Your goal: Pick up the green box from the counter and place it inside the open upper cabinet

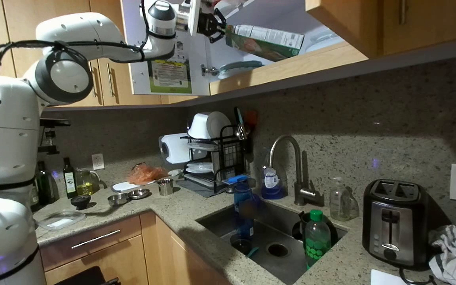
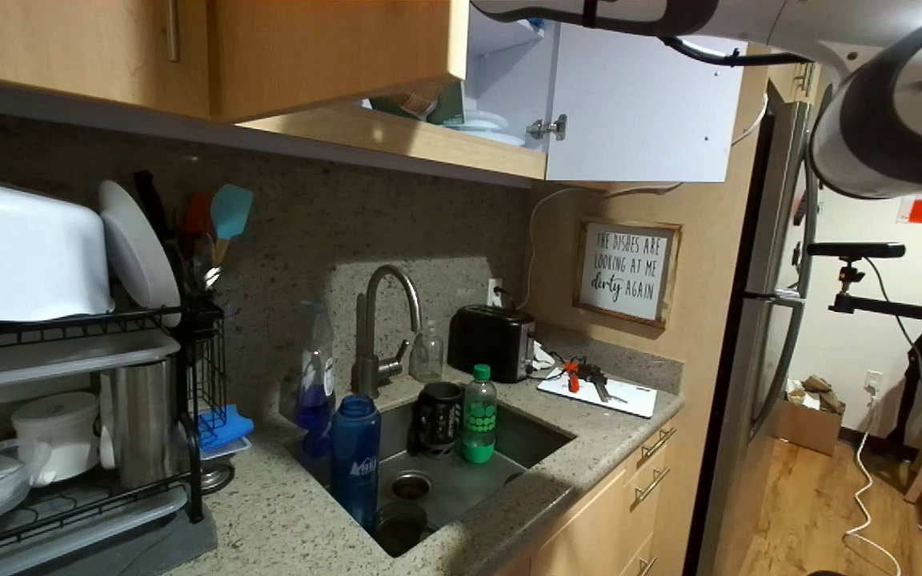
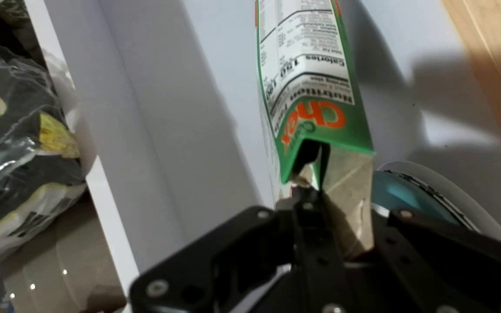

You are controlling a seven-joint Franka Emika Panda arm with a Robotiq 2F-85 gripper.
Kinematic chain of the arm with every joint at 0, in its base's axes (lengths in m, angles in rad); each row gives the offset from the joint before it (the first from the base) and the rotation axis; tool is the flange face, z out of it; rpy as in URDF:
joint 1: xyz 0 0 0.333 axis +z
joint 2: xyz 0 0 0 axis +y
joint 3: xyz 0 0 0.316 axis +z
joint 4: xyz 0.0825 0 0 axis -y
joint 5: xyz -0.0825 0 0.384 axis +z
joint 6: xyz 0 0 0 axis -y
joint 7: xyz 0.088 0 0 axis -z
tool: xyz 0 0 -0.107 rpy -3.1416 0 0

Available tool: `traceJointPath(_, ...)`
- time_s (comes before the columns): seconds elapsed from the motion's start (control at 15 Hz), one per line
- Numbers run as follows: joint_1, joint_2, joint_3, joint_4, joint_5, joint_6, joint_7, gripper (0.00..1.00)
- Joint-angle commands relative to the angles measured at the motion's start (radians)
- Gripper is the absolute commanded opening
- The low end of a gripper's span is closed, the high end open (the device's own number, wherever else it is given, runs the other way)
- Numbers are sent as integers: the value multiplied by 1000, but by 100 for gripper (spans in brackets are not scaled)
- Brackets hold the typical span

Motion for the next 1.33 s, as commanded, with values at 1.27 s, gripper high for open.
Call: traceJointPath(1.27,44,130,-14,159,-98,-117,118,6)
